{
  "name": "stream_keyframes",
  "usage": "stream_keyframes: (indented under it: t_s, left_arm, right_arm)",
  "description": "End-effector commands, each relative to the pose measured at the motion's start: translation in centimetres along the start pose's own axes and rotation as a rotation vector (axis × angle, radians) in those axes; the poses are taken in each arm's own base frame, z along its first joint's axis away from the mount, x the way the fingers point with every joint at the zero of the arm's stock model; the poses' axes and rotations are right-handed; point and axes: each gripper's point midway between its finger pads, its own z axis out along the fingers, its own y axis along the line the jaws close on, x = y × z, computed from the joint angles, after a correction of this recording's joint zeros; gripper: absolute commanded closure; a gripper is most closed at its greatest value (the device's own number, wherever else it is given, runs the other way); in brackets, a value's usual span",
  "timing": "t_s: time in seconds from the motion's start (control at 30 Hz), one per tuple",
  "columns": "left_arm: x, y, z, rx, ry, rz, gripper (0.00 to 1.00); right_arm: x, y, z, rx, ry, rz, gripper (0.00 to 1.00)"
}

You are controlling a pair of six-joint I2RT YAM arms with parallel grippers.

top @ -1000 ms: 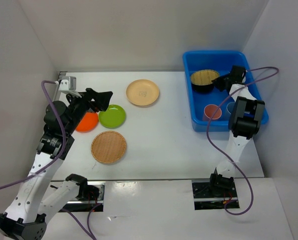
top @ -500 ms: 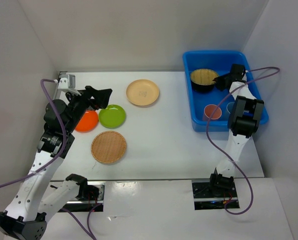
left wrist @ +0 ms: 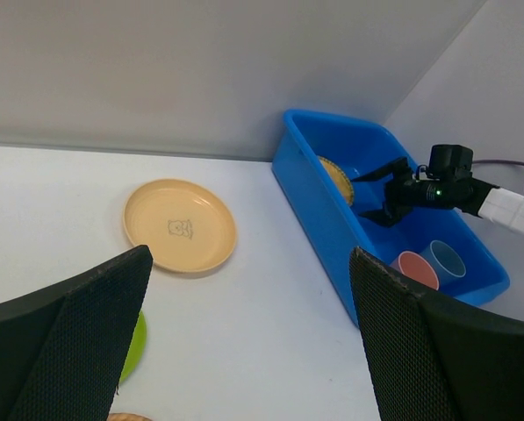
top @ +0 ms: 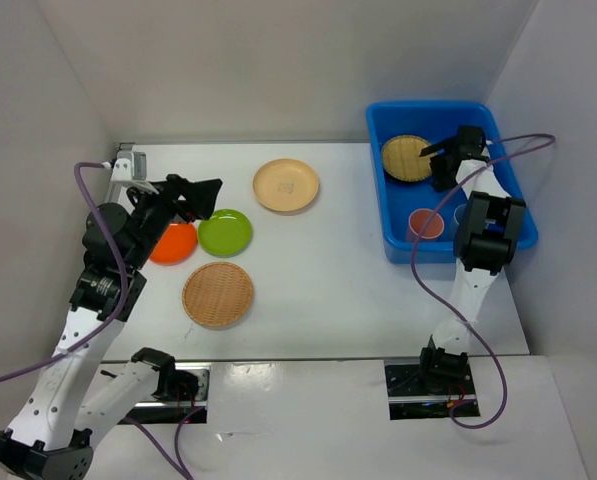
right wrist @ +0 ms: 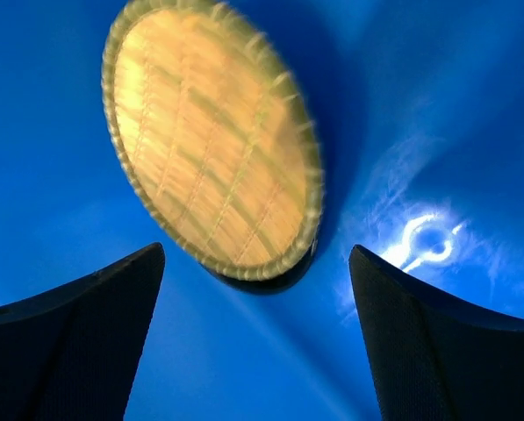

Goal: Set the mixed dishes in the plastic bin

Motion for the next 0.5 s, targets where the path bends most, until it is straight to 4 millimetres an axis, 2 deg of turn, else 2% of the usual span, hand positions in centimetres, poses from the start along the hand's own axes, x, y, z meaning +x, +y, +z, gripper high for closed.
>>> stream_keyframes:
  t_s: [0.0, 0.03, 0.07, 0.1, 0.13, 0.2, 0.23, 0.27, 0.3, 0.33, 0.37, 0.4, 0.43, 0.47]
  left_arm:
    - [-2.9, -1.6, -1.0, 0.042, -0.078, 0.024, 0.01]
    - [-2.7, -1.5, -1.0, 0.038, -0.069, 0.023, 0.01]
    - [-2.7, -1.7, -1.3, 0.047, -0.065, 0.024, 0.01]
    - [-2.8, -1.7, -1.4, 0.046, -0.064, 0.032, 0.01]
    - [-3.1, -1.9, -1.7, 0.049, -0.072, 0.033, 0.01]
    - [-2.8, -1.7, -1.8, 0.041, -0.055, 0.032, 0.01]
    - [-3.3, -2.2, -2.1, 0.054, -0.053, 0.032, 0.01]
    - [-3.4, -2.3, -2.0, 0.049, -0.042, 0.031, 0.01]
    - [-3.0, -2.2, -2.0, 0.043, -0.008, 0.028, 0.01]
    - [-4.1, -2.8, -2.2, 0.050, -0.022, 0.030, 0.01]
    - [-4.3, -2.9, -2.1, 0.048, -0.019, 0.030, 0.01]
    - [-4.7, -3.2, -2.2, 0.052, -0.027, 0.009, 0.01]
    - [-5.5, -3.3, -2.6, 0.047, -0.054, 0.001, 0.01]
    - [-6.0, -3.1, -2.6, 0.031, -0.076, -0.009, 0.01]
  right_arm:
    - [-1.8, 6.9, -5.6, -0.081, -0.117, -0.136, 0.10]
    - [-1.1, 9.1, -7.4, -0.116, -0.133, -0.185, 0.08]
    - [-1.3, 11.5, -9.2, -0.158, -0.169, -0.228, 0.08]
    - [-1.3, 12.8, -10.6, -0.169, -0.208, -0.308, 0.08]
    - [0.3, 16.2, -13.8, -0.242, -0.223, -0.377, 0.07]
    - [2.7, 19.1, -16.9, -0.315, -0.238, -0.530, 0.07]
    - [6.1, 21.3, -19.8, -0.405, -0.200, -0.595, 0.07]
    - [8.3, 21.9, -20.7, -0.463, -0.152, -0.635, 0.07]
    - [11.6, 22.6, -22.2, -0.564, -0.042, -0.671, 0.07]
    - [14.3, 21.8, -22.0, -0.608, 0.037, -0.695, 0.07]
    - [17.2, 22.0, -23.8, -0.681, 0.115, -0.711, 0.09]
    - [20.5, 20.3, -23.8, -0.713, 0.255, -0.716, 0.09]
    - [23.2, 19.9, -24.3, -0.761, 0.330, -0.739, 0.11]
    - [24.9, 19.3, -25.1, -0.803, 0.391, -0.767, 0.14]
